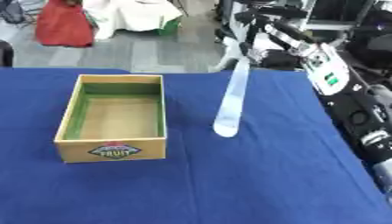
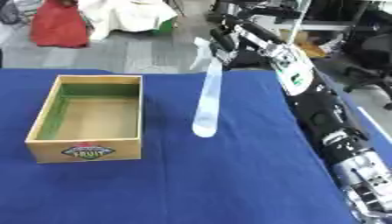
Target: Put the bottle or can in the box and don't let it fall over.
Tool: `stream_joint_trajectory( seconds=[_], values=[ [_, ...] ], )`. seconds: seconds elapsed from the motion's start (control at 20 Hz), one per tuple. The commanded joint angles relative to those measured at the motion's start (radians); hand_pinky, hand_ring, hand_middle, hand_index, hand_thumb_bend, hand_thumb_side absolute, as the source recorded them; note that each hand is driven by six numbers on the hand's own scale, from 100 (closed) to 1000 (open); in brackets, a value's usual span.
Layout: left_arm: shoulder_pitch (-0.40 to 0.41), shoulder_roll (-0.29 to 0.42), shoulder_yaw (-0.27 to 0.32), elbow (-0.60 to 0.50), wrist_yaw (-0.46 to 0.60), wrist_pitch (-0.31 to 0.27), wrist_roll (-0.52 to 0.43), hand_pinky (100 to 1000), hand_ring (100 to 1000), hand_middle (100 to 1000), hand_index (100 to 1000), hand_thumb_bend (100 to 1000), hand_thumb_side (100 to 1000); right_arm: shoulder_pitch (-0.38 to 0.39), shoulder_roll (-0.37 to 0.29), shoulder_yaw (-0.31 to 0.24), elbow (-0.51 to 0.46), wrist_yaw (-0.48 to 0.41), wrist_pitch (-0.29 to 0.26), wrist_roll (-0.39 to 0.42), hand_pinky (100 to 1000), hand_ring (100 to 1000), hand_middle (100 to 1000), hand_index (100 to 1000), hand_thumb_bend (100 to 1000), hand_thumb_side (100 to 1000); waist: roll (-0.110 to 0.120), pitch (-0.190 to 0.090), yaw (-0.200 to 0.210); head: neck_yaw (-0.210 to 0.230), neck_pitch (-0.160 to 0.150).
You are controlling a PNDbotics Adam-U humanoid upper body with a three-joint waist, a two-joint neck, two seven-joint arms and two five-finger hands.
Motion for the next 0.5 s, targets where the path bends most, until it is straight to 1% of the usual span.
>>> stream_joint_trajectory(
  seconds=[0.05,0.3,0.5],
  values=[
    [-0.009,0.029,0.001,-0.018,-0.004,-0.001,-0.003,677,572,532,868,301,757,-0.013,-0.056,-0.001,-0.001,-0.028,-0.004,0.032,850,1000,1000,1000,100,705,0.002,-0.017,-0.003,-0.003,-0.014],
    [-0.003,0.032,0.002,-0.016,-0.005,0.000,-0.003,677,571,532,868,301,758,-0.018,-0.058,0.009,-0.011,-0.047,-0.009,0.094,843,1000,1000,1000,100,731,0.001,-0.022,-0.010,0.001,-0.006],
    [-0.005,0.031,-0.001,-0.017,-0.004,-0.001,-0.007,678,571,532,868,301,758,-0.033,-0.036,0.016,-0.017,-0.034,-0.008,0.148,835,1000,1000,1000,100,734,0.002,-0.023,-0.003,-0.006,-0.004]
  ],
)
